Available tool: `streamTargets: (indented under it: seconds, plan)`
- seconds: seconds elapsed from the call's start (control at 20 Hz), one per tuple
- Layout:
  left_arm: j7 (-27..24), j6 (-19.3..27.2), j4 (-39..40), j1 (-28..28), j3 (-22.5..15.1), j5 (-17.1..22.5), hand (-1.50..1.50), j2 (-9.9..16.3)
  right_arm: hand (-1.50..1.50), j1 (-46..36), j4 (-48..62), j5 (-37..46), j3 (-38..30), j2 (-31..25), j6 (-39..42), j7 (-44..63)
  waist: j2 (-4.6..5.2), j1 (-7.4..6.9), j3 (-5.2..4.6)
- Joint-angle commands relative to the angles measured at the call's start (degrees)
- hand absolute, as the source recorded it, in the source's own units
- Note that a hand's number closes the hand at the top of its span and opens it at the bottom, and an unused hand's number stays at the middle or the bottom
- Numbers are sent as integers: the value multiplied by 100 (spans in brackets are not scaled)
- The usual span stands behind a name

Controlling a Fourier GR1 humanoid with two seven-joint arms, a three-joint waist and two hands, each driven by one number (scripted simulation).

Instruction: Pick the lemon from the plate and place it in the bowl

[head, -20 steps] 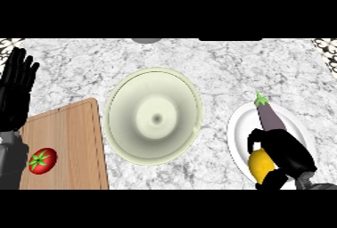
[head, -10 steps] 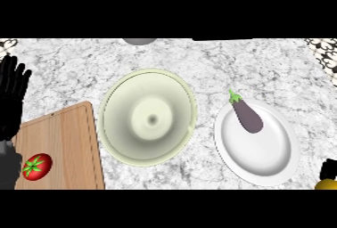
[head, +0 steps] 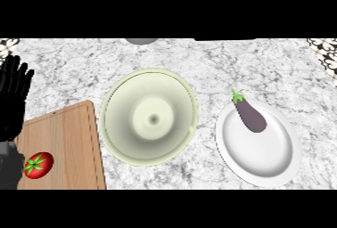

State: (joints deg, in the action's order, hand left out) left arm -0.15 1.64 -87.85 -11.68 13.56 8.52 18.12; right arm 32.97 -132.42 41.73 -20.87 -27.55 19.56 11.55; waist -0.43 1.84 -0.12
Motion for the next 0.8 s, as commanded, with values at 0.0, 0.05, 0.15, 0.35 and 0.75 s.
streamTargets:
  seconds: [0.0,0.05,0.15,0.35,0.75]
  plan:
    - [-110,119,62,-68,-55,-146,0,-75,150,-93,-1250,-865,-440,169,299,98,9,-9,-2]
    - [-40,-105,-97,110,84,66,0,77,150,-203,-1353,-855,-636,45,394,170,-1,-72,-4]
    - [78,71,-134,-60,-62,-82,0,-20,150,-542,-1538,-1073,-535,105,530,297,-6,-51,-6]
    - [112,-12,99,-229,50,15,0,86,150,-1182,-1601,-1340,-68,557,646,464,-2,-23,-15]
    - [30,-16,82,-145,-106,-52,0,-74,150,-2891,-1528,-1495,955,1195,1308,1887,7,-158,-30]
